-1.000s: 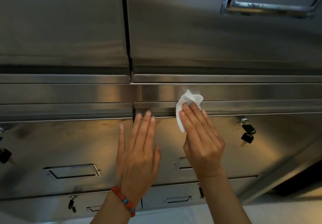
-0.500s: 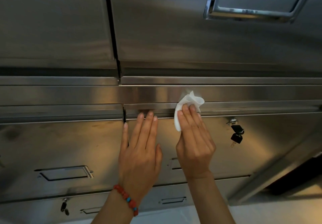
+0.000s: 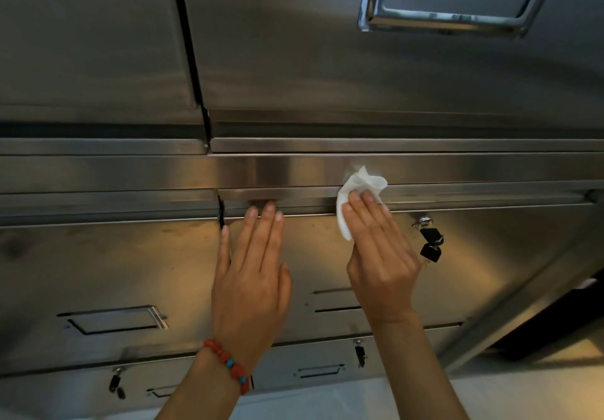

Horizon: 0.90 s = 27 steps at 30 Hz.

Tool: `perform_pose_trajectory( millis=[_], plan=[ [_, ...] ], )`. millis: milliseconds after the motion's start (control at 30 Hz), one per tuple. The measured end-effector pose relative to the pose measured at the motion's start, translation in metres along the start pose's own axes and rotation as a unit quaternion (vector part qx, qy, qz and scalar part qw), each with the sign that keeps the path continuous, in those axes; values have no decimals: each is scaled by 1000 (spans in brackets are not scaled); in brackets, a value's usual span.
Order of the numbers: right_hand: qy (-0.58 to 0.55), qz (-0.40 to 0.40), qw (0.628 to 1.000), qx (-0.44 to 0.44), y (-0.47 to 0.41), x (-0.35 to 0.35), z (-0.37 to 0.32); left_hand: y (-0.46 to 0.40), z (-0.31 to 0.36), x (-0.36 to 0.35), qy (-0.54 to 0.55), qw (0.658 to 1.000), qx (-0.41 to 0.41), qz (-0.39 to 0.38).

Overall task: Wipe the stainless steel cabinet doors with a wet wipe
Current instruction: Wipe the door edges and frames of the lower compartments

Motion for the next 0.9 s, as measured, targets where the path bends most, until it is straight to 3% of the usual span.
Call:
perform_pose_trajectory(
  millis=[200,400,633,800,900],
  plan=[
    [21,23,999,-43,5,7,16,0,-2,-2,-10,1000,-4,-13],
    [3,3,1000,17,0,5,10,0,-2,-3,2,1000,3,-11],
    [23,26,999,-39,5,8,13,0,-2,0,-2,1000,4,-22],
    [4,5,1000,1,1,3,2,0,-1,1,7,1000,6,-22],
    [22,9,1000,-20,3,9,12,-1,-3,1,8,1000,2,-24]
  ],
)
Point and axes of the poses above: each hand's wrist, its own y-axis away from the middle knuckle, its own x-axis out of the back of the hand, z = x × y, the point moved 3 cm from there along -y, towards the middle knuckle, and after that the axes turned 2 degrees about x, right-handed, at the moved point
